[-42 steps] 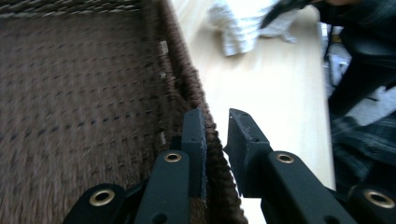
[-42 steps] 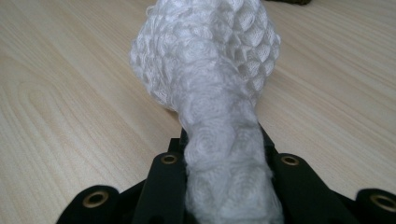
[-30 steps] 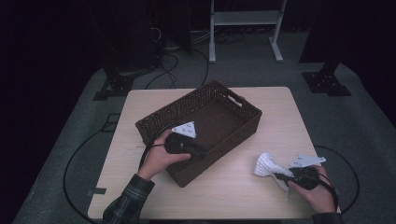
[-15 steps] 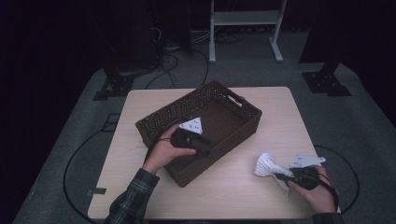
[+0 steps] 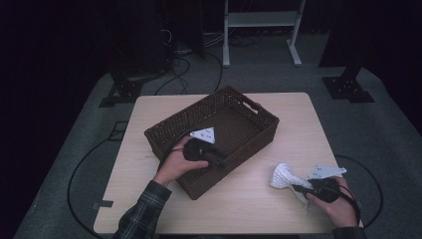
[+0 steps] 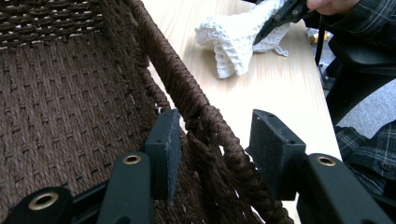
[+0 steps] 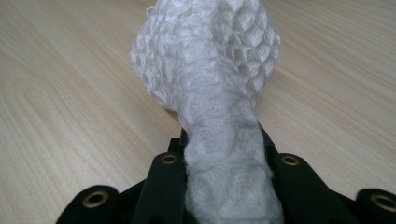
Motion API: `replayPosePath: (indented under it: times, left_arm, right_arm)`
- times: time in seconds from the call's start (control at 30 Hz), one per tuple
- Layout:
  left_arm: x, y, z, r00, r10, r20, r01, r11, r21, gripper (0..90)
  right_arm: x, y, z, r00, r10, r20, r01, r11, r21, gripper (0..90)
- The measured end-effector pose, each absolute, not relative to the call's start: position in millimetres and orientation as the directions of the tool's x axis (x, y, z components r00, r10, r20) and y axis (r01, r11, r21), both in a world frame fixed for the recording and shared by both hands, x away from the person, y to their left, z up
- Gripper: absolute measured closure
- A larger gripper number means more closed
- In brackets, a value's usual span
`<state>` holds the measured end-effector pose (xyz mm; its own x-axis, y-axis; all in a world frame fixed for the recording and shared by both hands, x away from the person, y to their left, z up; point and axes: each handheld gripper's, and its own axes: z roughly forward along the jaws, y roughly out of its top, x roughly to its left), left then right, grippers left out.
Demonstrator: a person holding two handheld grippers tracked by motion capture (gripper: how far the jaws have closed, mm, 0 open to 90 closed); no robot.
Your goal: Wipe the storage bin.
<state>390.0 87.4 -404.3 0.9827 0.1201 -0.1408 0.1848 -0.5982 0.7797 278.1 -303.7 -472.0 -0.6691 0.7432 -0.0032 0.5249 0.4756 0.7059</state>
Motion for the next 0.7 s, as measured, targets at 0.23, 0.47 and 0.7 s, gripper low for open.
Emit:
replayPosePath:
  times: [0.23,0.47,0.7]
  left_arm:
    - [386.7,83.9,-405.3,0.987,0.098,-0.127,0.161,-0.617,0.77,53.9]
    - [386.9,84.0,-404.9,0.983,0.11,-0.148,0.184,-0.619,0.763,57.6]
    - [386.2,83.9,-404.5,0.983,0.116,-0.145,0.186,-0.622,0.761,58.1]
  right_arm:
    - [278.8,-302.3,-472.7,-0.667,0.745,0.0,0.528,0.472,0.706,73.4]
    - [282.5,-301.7,-470.8,-0.662,0.75,0.001,0.522,0.46,0.718,73.4]
    - [294.7,-300.4,-465.5,-0.649,0.76,0.026,0.517,0.415,0.749,73.5]
